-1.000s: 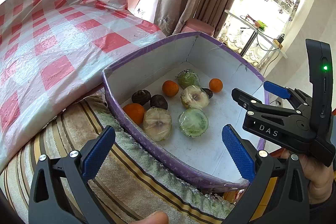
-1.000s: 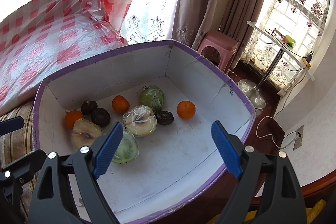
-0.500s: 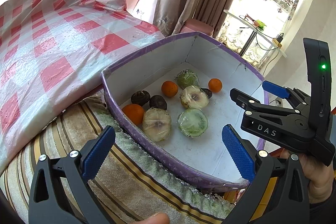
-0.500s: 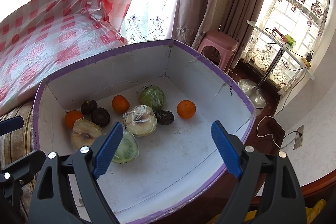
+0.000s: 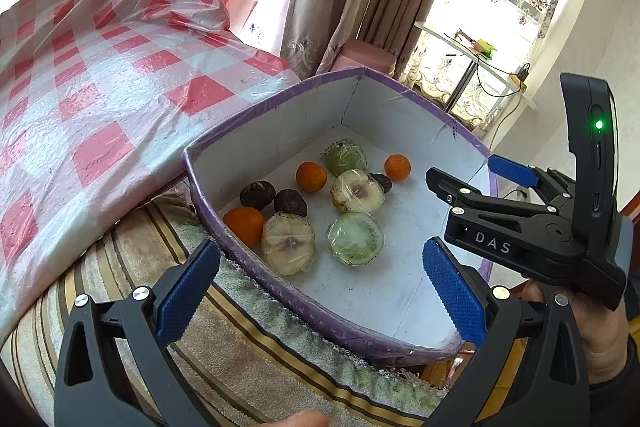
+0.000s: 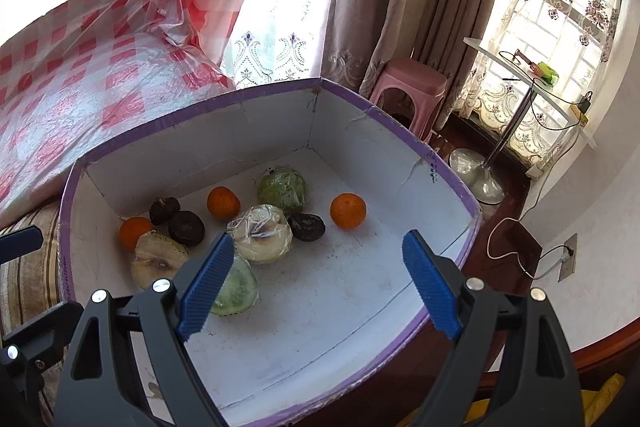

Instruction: Organize fruits

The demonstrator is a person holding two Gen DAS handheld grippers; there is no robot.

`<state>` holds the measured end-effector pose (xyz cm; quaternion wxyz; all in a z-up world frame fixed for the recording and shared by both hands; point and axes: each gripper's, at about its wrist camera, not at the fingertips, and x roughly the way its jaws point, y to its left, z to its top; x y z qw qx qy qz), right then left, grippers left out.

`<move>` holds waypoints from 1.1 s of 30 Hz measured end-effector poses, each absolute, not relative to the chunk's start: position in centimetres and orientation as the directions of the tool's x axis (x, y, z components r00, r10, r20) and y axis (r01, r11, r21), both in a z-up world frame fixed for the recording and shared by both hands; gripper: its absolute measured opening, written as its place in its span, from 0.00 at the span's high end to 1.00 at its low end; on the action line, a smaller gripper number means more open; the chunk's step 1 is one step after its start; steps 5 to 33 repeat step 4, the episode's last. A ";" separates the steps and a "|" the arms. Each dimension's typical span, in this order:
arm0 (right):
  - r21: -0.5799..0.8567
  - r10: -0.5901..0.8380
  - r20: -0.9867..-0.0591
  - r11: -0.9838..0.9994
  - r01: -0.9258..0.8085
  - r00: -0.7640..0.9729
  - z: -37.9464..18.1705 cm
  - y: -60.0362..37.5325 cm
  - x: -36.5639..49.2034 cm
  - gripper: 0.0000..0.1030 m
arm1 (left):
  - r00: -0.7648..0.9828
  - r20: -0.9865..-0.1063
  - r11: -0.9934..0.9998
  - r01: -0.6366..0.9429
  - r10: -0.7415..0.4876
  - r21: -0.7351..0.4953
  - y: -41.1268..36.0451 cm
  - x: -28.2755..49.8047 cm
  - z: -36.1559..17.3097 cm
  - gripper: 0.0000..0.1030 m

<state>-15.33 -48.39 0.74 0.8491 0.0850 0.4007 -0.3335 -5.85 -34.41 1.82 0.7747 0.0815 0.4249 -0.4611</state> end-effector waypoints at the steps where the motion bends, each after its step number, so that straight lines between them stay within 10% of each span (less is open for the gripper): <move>1: -0.116 -0.493 -0.736 0.766 0.632 0.464 0.9 -48.2 -15.2 0.16 | 0.215 -0.729 0.567 0.775 -0.650 -0.278 -33.9 -5.6 2.2 0.04; 33: -0.089 -0.469 -0.724 0.790 0.606 0.506 1.8 -47.1 -14.7 0.10 | 0.242 -0.716 0.604 0.737 -0.654 -0.303 -31.1 -4.7 3.4 0.04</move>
